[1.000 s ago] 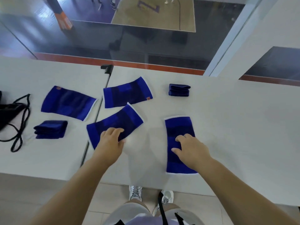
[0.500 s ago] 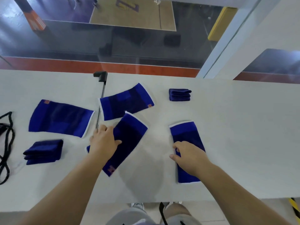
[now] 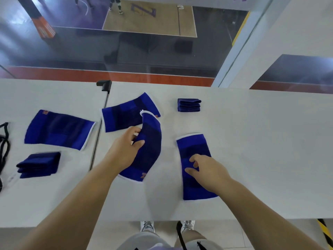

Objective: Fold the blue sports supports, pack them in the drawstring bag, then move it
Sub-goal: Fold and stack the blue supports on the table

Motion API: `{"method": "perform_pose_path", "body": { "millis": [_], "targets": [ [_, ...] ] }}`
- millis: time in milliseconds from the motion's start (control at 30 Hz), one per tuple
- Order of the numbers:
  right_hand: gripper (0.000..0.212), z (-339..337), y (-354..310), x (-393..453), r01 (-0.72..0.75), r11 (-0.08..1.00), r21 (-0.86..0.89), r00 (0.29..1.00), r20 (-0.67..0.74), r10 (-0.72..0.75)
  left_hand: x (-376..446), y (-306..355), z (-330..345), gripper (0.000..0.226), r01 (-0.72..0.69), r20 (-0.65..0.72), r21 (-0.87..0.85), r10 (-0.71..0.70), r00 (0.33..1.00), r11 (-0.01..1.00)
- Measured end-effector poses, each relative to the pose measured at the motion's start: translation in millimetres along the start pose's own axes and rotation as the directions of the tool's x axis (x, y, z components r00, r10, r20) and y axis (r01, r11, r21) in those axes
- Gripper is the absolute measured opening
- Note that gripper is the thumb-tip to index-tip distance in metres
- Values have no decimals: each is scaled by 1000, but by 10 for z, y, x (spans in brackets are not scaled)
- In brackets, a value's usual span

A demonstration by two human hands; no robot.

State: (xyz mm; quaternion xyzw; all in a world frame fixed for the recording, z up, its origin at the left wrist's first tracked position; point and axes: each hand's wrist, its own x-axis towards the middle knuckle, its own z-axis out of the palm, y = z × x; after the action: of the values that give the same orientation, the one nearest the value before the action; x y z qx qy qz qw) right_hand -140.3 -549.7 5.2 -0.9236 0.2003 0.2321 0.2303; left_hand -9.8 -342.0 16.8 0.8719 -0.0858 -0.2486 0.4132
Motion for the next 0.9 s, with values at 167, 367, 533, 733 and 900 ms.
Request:
{"method": "perform_pose_path", "body": {
  "millis": [167, 367, 533, 733, 900],
  "targets": [
    [52, -184, 145, 57, -2, 986, 169, 1000, -30, 7, -99, 449, 243, 18, -46, -20, -132, 44, 999, 990],
    [15, -430, 339, 89, 59, 789, 611, 998, -20, -60, -175, 695, 720, 20, 5, -4, -276, -6, 1000, 961],
    [11, -476, 627, 110, 37, 730, 683, 999, -42, -12, -240, 616, 1021, 23, 142, 82, -246, -125, 989, 959],
    [20, -335, 822, 153, 76, 795, 601, 997, -24, -77, -359, 537, 1286, 32, 206, 113, -325, -178, 978, 923],
    [20, -156, 891, 215, 63, 830, 554, 998, -15, -65, -320, 446, 1416, 26, 242, 77, -272, -230, 970, 931]
  ]
}}
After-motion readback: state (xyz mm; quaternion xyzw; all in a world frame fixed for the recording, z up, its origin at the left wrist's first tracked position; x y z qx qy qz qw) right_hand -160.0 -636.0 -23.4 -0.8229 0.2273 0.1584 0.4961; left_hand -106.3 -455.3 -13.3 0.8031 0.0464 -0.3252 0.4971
